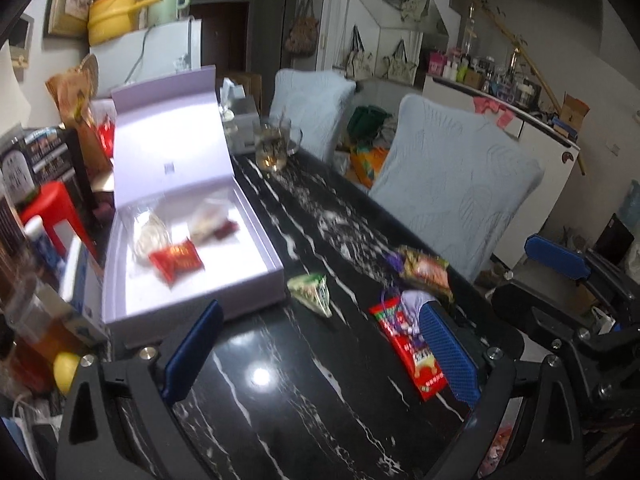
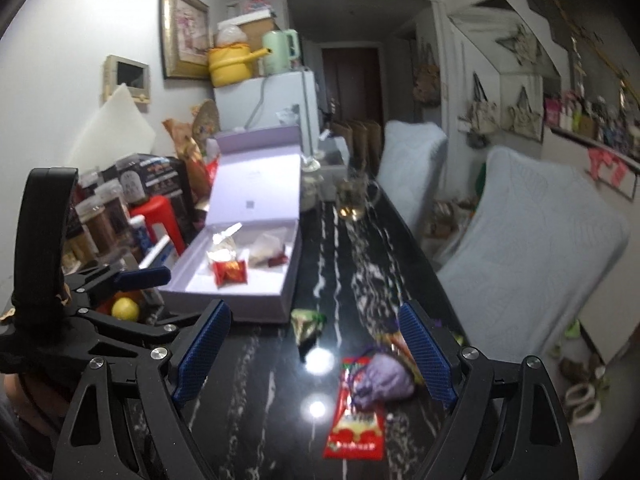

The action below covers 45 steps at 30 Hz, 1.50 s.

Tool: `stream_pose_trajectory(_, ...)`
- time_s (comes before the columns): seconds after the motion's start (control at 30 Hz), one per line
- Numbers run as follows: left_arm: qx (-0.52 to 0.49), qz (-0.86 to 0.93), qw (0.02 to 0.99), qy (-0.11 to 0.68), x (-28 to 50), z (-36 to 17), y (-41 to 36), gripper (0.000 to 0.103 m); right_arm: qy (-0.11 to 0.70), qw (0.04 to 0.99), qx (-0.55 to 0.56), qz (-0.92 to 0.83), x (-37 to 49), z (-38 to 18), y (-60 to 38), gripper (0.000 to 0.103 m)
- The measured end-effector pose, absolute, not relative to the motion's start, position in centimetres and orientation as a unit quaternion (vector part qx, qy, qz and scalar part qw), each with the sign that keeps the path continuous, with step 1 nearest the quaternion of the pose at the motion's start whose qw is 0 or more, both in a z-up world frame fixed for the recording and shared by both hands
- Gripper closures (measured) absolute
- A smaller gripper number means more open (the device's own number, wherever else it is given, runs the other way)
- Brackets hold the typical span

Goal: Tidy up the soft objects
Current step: 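Withdraw both open grippers from the box toward the remaining packets on the table, then grasp the lavender drawstring pouch with the right gripper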

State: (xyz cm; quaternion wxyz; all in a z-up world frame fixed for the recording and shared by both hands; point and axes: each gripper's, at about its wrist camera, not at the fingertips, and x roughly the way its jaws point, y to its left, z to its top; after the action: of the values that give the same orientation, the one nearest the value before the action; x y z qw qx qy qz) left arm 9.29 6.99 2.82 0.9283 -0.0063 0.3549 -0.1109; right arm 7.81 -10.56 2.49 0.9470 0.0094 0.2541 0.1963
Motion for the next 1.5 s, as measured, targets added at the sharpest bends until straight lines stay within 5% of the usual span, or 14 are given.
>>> stream_pose_trajectory(0.8, 0.005, -0.074, 0.882, 0.465, 10.3, -7.0, 4.2, 0.003, 0.371, 0.912, 0.072, 0.159, 11.4, -8.7, -15.1, 0.016)
stream_pose_trajectory(1.5, -0.022, -0.058, 0.879, 0.472, 12.6, -7.4, 5.2, 0.003, 0.422, 0.893, 0.035, 0.151, 17.4, -11.9, -12.9, 0.018)
